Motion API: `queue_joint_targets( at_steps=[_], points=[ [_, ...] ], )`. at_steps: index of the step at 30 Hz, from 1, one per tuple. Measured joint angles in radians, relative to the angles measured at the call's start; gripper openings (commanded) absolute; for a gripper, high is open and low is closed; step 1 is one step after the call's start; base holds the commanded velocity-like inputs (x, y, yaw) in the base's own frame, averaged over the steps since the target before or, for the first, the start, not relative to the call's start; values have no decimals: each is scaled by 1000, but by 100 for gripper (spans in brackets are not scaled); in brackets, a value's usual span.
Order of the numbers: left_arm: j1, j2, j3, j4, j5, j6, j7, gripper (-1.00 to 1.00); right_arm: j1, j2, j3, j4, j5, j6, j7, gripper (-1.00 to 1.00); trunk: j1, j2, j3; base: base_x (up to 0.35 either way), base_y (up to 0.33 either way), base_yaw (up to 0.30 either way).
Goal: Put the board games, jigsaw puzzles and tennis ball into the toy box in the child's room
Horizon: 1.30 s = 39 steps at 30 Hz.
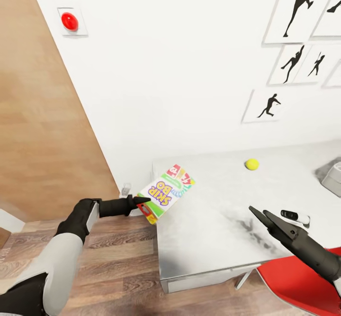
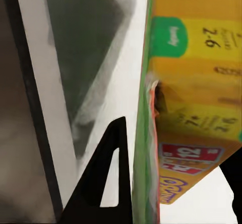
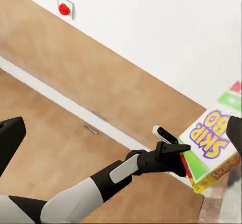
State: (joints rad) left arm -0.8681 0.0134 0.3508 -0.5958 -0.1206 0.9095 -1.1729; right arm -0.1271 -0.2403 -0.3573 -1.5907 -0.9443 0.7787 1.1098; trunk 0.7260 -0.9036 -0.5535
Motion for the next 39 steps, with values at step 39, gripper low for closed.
queue_joint_targets(
  at_steps=[39],
  points=[
    [-1, 190, -95, -47, -4, 48, -390, -100, -1, 0, 65, 1, 37, -168, -70, 100, -150, 273, 169, -75, 0, -73]
  ],
)
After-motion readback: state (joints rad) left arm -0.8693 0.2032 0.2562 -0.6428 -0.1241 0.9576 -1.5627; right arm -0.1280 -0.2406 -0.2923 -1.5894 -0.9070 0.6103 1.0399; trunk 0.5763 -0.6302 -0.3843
